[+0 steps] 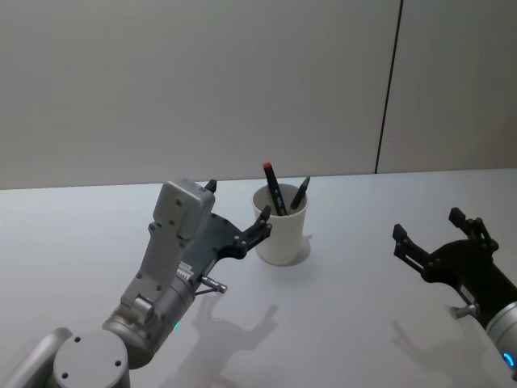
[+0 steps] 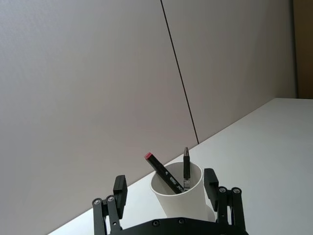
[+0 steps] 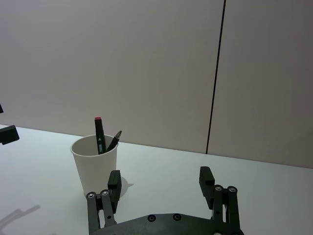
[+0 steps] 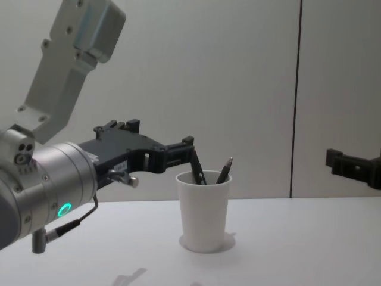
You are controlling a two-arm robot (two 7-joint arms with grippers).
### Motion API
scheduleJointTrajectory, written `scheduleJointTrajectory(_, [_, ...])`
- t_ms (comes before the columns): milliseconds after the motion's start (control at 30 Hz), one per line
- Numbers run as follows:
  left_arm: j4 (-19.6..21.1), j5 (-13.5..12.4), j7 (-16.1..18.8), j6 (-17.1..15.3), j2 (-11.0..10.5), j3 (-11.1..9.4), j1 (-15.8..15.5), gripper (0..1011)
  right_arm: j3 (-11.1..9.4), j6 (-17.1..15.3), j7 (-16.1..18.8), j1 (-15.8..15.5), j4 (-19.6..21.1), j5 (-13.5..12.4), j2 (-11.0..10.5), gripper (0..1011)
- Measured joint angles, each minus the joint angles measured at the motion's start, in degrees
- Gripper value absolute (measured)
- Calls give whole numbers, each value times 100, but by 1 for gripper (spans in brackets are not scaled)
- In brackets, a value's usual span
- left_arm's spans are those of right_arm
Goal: Place the pen into the pen holder.
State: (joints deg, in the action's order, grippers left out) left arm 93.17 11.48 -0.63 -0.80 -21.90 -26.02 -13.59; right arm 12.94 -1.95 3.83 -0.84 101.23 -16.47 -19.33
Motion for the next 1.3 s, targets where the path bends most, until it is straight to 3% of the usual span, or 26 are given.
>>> scheduleJointTrajectory(1300, [0,0,0,0,0,0,1,1003,0,0,0,0,0,0,0,1001])
